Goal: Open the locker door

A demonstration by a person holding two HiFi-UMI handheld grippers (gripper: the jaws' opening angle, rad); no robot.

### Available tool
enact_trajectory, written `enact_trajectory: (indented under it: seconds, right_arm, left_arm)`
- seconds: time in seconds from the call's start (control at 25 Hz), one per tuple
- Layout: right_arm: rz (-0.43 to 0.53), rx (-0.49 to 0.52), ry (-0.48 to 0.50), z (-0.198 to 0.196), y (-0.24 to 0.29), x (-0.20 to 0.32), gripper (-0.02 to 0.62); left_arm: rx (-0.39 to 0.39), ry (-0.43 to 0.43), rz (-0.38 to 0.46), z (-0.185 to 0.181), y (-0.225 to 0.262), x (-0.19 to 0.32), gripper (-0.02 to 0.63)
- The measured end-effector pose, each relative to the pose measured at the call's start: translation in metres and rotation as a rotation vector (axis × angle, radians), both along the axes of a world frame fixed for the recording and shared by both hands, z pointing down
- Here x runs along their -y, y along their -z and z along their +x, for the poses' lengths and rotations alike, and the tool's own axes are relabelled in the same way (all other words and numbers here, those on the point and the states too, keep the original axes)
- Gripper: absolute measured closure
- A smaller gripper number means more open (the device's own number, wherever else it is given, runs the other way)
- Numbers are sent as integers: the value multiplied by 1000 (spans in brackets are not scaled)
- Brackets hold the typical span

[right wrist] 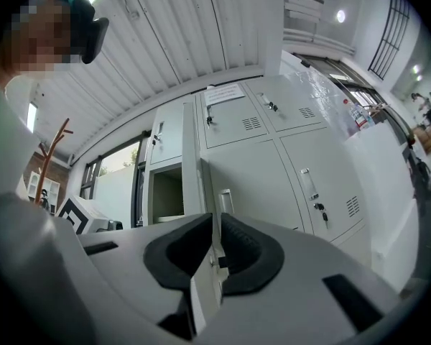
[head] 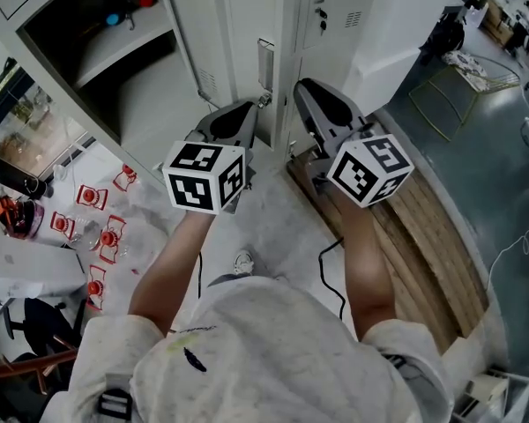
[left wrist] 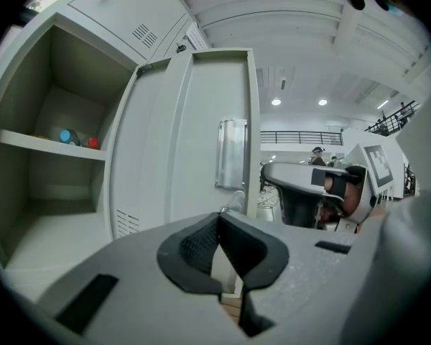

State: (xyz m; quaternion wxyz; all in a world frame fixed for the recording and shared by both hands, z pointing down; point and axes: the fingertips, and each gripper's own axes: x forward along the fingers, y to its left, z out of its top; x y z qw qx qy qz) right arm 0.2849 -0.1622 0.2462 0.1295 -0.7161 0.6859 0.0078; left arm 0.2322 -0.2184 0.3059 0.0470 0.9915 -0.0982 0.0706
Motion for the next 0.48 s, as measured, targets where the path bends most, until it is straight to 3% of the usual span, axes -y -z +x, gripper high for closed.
enact_trajectory:
  seconds: [0.48]
  right_arm:
    - [-11,-37,95,-46,1,-4,560]
  left_arm:
    - [-1,79,3,-33,3,-11,600]
